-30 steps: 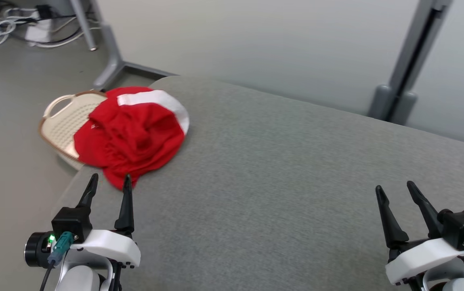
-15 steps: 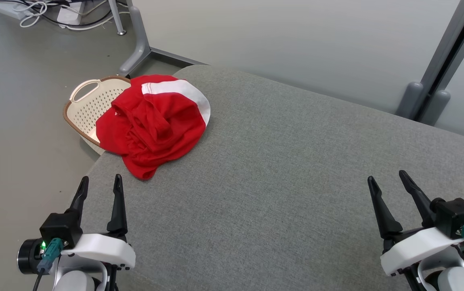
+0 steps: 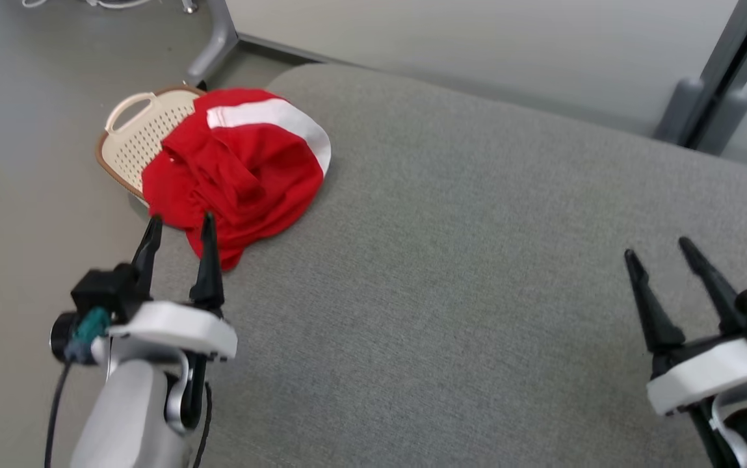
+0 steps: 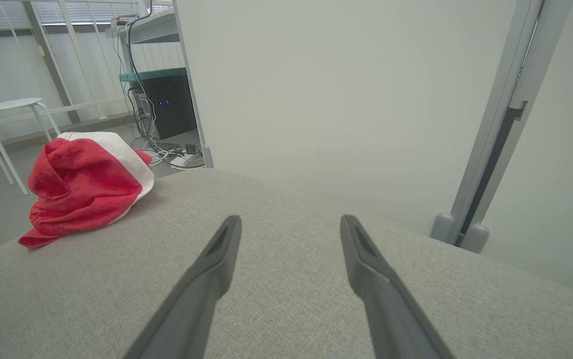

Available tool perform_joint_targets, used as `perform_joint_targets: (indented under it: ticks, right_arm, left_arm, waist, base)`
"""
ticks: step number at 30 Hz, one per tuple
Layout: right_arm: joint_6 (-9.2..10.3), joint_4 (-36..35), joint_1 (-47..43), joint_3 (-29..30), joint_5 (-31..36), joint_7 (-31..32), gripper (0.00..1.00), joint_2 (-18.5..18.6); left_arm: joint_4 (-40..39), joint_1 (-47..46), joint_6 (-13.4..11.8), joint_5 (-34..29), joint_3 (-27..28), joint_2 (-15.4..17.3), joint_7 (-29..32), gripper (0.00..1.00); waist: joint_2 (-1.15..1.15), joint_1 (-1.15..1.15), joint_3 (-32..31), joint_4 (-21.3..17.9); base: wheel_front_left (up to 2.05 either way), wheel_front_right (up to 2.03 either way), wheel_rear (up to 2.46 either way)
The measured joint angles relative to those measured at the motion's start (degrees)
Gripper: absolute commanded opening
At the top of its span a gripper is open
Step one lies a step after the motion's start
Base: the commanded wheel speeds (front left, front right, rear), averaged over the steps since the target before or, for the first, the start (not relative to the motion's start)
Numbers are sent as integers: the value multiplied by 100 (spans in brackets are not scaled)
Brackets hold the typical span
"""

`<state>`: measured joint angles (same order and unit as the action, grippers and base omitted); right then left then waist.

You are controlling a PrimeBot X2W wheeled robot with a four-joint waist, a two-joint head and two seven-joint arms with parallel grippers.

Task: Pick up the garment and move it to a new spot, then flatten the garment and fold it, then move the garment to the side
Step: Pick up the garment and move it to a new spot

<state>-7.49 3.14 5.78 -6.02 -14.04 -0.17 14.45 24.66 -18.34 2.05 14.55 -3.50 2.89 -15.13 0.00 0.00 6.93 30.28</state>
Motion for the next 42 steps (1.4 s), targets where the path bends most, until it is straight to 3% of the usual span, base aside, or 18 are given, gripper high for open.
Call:
perform_joint_targets:
  ticks: [8,14,17,18,20,28,35,42]
  right_arm:
    - [-1,-590,347,126,-59,302,100,434]
    - [0,-655,544,134,-149,297,100,550]
    - [0,-627,610,123,-200,241,100,567]
    - [0,-606,615,132,-208,212,100,561]
    - [0,-569,620,166,-215,187,100,556]
    - [0,-421,630,236,-256,71,100,493]
    - [0,-264,561,422,-253,-75,100,319]
    - [0,-143,358,609,-209,-194,100,53]
  left_arm:
    - [1210,-1334,-76,628,-121,-4,1,100]
    - [2526,-2161,-154,719,245,69,0,100]
    - [2808,-2360,-277,734,520,223,0,100]
    - [2850,-2395,-289,734,591,244,0,47]
    - [2866,-2408,-311,723,703,250,0,0]
    - [2258,-2129,-261,363,1057,298,1,0]
    - [392,-1425,-73,-282,1227,181,0,0]
    - [-1322,-572,69,-660,798,38,0,0]
  waist:
    - [0,0,909,-336]
    - [0,0,1442,-737]
    - [-1,0,1592,-945]
    - [0,0,1628,-1002]
    - [0,0,1686,-1087]
    - [0,0,1602,-1057]
    - [0,0,1204,-971]
    - [0,0,725,-1035]
  base:
    - [0,0,0]
    - [0,0,0]
    - [0,0,0]
    - [0,0,0]
    - [0,0,0]
    - [0,0,0]
    - [0,0,0]
    - [0,0,0]
